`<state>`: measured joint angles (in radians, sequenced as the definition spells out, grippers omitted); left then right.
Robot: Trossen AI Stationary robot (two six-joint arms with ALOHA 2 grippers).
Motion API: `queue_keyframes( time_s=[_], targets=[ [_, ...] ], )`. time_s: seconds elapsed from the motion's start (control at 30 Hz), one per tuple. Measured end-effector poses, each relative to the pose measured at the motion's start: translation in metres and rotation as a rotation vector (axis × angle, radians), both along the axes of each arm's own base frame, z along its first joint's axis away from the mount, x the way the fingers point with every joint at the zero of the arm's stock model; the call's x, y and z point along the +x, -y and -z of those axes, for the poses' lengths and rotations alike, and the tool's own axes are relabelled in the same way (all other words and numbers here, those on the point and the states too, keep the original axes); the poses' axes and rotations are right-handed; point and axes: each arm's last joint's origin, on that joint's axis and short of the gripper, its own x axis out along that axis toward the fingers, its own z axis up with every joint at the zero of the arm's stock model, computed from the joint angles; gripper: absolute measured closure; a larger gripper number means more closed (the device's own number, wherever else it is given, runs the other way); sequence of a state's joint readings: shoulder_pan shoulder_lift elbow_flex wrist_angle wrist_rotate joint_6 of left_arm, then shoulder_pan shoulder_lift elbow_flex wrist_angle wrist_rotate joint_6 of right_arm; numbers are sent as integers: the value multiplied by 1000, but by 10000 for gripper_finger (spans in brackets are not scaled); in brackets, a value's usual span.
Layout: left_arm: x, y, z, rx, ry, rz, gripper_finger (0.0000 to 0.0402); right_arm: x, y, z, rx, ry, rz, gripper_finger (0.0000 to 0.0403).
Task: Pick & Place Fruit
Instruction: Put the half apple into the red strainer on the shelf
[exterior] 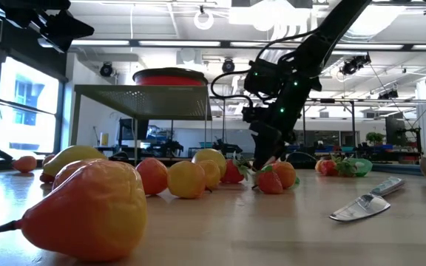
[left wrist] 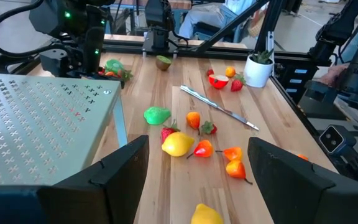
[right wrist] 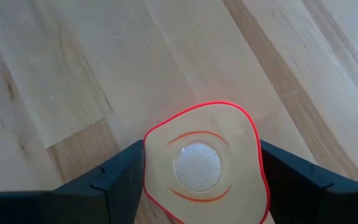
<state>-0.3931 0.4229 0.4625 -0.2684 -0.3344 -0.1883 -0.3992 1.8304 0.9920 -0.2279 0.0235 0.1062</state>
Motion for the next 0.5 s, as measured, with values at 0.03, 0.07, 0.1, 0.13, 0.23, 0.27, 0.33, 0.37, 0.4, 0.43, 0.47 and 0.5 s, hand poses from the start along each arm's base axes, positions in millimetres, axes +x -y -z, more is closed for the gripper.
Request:
queue_keyframes(
  time_s=[0.03, 0.07, 0.1, 0.13, 0.23, 0.27, 0.33, 0.37, 0.4, 0.43, 0.47, 0.5],
  targets=[
    [0, 0, 0, 0, 0, 0, 135, 0, 0, 0, 1, 1, 2, 141],
    [0, 0, 0, 0, 0, 0, 135, 0, 0, 0, 2, 1, 3, 140],
    [0, 0, 0, 0, 0, 0, 135, 0, 0, 0, 3, 1, 2, 137],
    [0, 0, 0, 0, 0, 0, 135, 0, 0, 0, 6, 2, 2, 133],
    [0, 0, 0, 0, 0, 0, 135, 0, 0, 0, 6, 2, 3, 129],
    [0, 0, 0, 0, 0, 0, 135, 0, 0, 0, 6, 2, 3, 131],
    [0, 0, 0, 0, 0, 0, 135, 0, 0, 0, 6, 2, 3, 139],
    [0, 0, 0, 0, 0, 0, 135, 0, 0, 0, 6, 3, 3, 142],
    [0, 0, 0, 0, 0, 0, 135, 0, 0, 0, 6, 3, 3, 145],
    [0, 0, 0, 0, 0, 0, 135, 0, 0, 0, 6, 3, 3, 146],
    [0, 0, 0, 0, 0, 0, 135, 0, 0, 0, 6, 3, 3, 146],
    [0, 0, 0, 0, 0, 0, 135, 0, 0, 0, 6, 3, 2, 145]
  ],
)
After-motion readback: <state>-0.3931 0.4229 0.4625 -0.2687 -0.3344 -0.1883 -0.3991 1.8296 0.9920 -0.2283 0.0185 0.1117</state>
